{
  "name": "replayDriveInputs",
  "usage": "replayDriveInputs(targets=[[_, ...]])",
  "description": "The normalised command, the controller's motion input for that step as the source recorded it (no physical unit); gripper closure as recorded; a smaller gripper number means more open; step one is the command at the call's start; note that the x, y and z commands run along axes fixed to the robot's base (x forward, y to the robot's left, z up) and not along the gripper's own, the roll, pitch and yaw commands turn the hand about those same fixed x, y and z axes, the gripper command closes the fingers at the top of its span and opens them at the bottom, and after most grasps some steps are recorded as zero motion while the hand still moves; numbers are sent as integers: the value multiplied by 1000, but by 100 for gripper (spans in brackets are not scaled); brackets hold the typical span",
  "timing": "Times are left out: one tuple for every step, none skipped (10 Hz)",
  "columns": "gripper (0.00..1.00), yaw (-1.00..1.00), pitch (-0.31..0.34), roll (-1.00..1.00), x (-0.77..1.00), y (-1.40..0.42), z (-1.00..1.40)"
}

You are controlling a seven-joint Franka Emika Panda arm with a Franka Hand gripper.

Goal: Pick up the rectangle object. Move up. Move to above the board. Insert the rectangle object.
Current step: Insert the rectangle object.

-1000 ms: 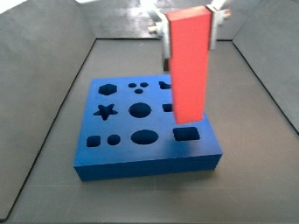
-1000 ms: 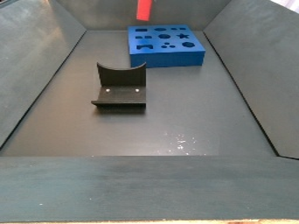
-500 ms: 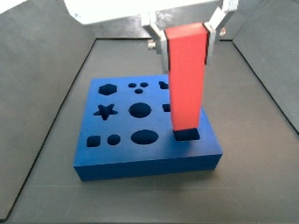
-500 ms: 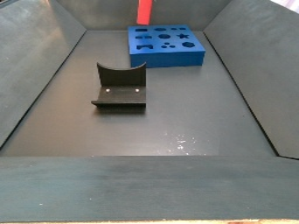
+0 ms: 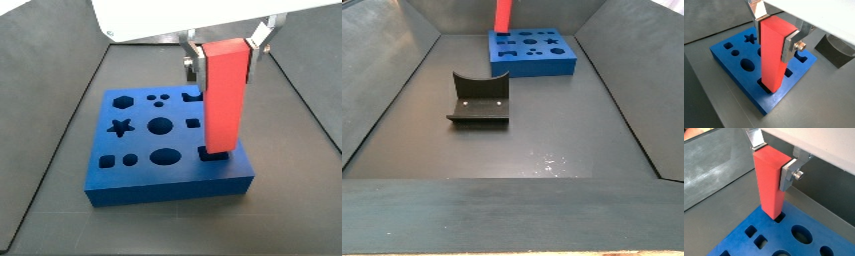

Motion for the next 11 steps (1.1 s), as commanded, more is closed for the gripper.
replayDriveInputs(targets=[[100, 0, -66, 94, -63, -49, -183], [100, 0, -103, 134, -109, -109, -240], [100, 0, 0, -11, 0, -3, 0], [100, 106, -40, 0, 0, -37, -151], [100, 474, -9, 0, 169, -94, -220], [100, 457, 0, 17, 151, -49, -174], [100, 0, 0, 9, 0, 0, 0], [100, 0, -9, 129, 0, -26, -214], [100, 0, -46, 169, 0, -26, -426], [100, 0, -43, 186, 9, -60, -597], [100, 0, -89, 154, 23, -66, -706]])
